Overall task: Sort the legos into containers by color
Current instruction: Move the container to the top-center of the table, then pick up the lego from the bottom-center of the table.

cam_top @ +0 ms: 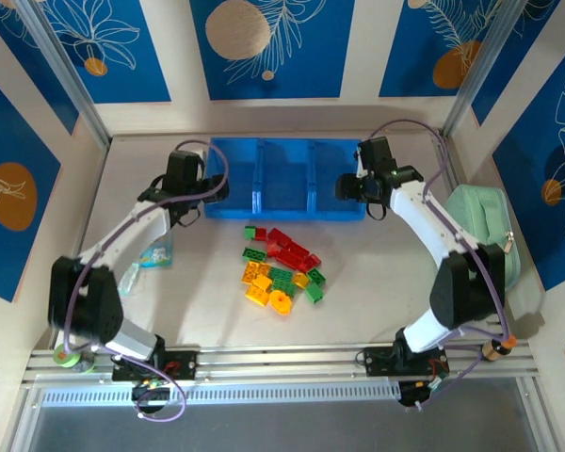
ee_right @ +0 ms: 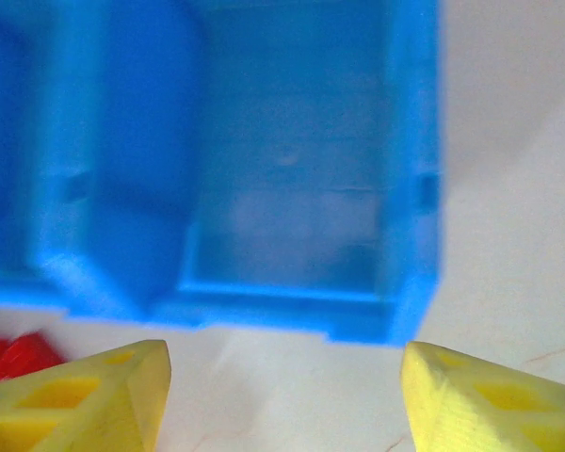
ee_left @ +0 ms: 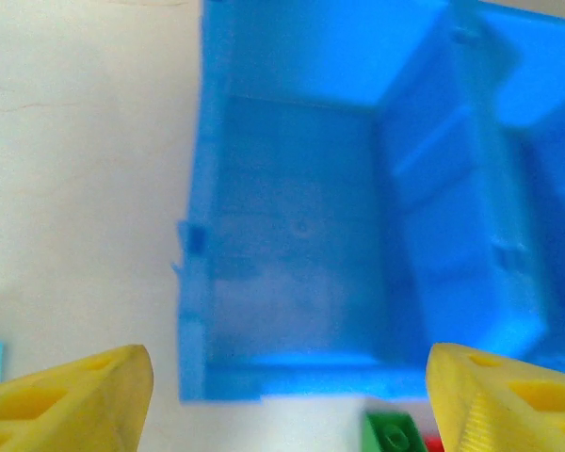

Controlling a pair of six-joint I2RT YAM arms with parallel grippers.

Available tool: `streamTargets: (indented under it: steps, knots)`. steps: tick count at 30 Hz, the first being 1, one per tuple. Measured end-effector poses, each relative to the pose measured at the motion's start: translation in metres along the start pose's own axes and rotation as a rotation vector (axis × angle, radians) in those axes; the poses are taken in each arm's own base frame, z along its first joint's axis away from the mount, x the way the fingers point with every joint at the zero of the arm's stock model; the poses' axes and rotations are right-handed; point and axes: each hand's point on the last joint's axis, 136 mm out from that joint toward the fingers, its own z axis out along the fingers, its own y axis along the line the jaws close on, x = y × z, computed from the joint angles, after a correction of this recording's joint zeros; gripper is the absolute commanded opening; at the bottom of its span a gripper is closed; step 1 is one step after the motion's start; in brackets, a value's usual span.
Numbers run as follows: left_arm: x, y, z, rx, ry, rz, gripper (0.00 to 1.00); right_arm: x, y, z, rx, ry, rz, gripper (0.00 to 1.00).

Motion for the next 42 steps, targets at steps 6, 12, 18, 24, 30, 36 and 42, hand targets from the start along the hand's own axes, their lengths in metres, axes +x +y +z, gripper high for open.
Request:
streamTargets:
  steps: [6, 12, 18, 24, 30, 36, 42]
  knots:
    - [0.065, -0.024, -0.035, 0.071, 0.033, 0.076, 0.77, 0.068, 0.07, -0.006, -0.181, 0.101, -0.202, 0.69]
    - [0.122, -0.031, -0.058, 0.128, 0.074, 0.14, 0.77, 0.131, 0.105, -0.001, -0.268, 0.238, -0.32, 0.68]
    - [0.131, -0.035, -0.083, 0.187, 0.019, 0.104, 0.77, 0.167, 0.127, -0.007, -0.291, 0.29, -0.402, 0.68]
    - [0.142, -0.045, -0.096, 0.215, 0.026, 0.083, 0.77, 0.21, 0.115, -0.01, -0.199, 0.372, -0.414, 0.68]
    - [0.16, -0.054, -0.104, 0.22, 0.038, 0.102, 0.77, 0.236, 0.085, -0.005, -0.081, 0.426, -0.356, 0.68]
    - [0.17, -0.055, -0.103, 0.207, 0.048, 0.109, 0.77, 0.252, 0.077, -0.007, -0.052, 0.444, -0.322, 0.67]
    - [0.172, -0.054, -0.1, 0.187, 0.053, 0.118, 0.77, 0.257, 0.081, -0.006, -0.042, 0.447, -0.31, 0.63]
